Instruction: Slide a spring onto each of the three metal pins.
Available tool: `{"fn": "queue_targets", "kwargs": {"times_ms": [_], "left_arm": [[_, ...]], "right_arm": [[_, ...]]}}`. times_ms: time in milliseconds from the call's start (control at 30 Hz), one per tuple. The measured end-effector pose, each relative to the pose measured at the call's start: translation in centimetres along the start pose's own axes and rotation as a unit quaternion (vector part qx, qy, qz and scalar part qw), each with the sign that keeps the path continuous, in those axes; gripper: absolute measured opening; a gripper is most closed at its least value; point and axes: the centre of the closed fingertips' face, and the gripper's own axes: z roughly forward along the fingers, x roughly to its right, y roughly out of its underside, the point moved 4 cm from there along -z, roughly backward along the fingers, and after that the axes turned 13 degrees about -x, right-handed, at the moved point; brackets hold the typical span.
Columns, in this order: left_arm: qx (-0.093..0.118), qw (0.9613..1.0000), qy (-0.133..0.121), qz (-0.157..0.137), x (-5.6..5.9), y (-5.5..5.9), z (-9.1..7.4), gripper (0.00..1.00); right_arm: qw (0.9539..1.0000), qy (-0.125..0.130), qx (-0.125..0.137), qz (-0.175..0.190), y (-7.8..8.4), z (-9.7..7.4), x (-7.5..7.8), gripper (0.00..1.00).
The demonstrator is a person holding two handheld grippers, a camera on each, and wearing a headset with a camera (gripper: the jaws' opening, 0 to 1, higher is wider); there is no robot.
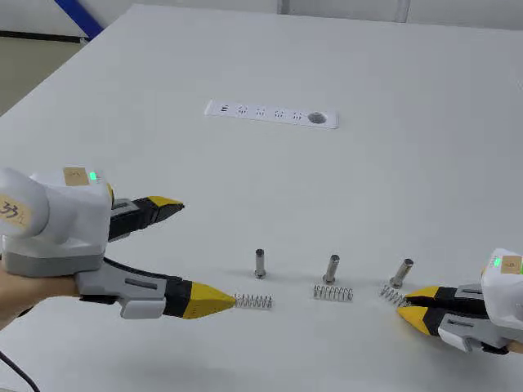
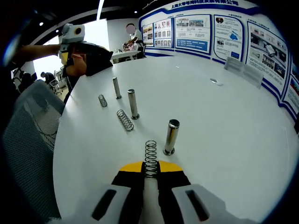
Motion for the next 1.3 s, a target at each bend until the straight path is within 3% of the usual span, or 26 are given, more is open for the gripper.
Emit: {"fn": "queue_targets", "kwargs": {"times_ms": [100, 233, 300, 467, 633, 833, 1000, 1300], "left_arm": [[0.002, 1.0000, 0.001, 0.006, 0.2, -0.4, 0.0, 0.97], [0.001, 0.9999, 0.007, 0.015, 0.5, -0.5, 0.1, 0.97], [-0.002, 0.9998, 0.010, 0.016, 0.8, -0.4, 0.2, 0.97], [-0.008, 0.9996, 0.018, 0.022, 1.5, 0.0, 0.5, 0.96], [-0.011, 0.9986, 0.039, 0.033, 2.7, -0.5, 1.2, 0.92], [0.003, 0.9963, 0.069, 0.050, 4.5, -1.8, 2.2, 0.86], [0.023, 0.9931, 0.095, 0.065, 6.1, -3.1, 2.9, 0.77], [0.019, 0.9871, 0.127, 0.095, 8.6, -4.4, 4.4, 0.64]], "right_arm": [[1.0000, 0.001, 0.000, 0.000, 0.0, -0.1, -0.1, 0.11], [0.9998, 0.004, -0.021, -0.007, 0.0, -0.4, -0.4, 0.11], [0.9999, 0.001, -0.014, -0.004, -0.1, -0.9, -0.6, 0.11], [0.9998, 0.000, -0.005, -0.020, -1.2, -2.6, -1.5, 0.11], [0.9984, -0.003, 0.006, -0.056, -3.5, -4.6, -2.8, 0.11], [0.9938, -0.011, 0.018, -0.109, -6.9, -7.0, -4.7, 0.11], [0.9891, -0.009, 0.027, -0.144, -9.0, -7.9, -6.1, 0.11], [0.9779, -0.024, 0.018, -0.207, -10.4, -7.7, -8.7, 0.11]]}}
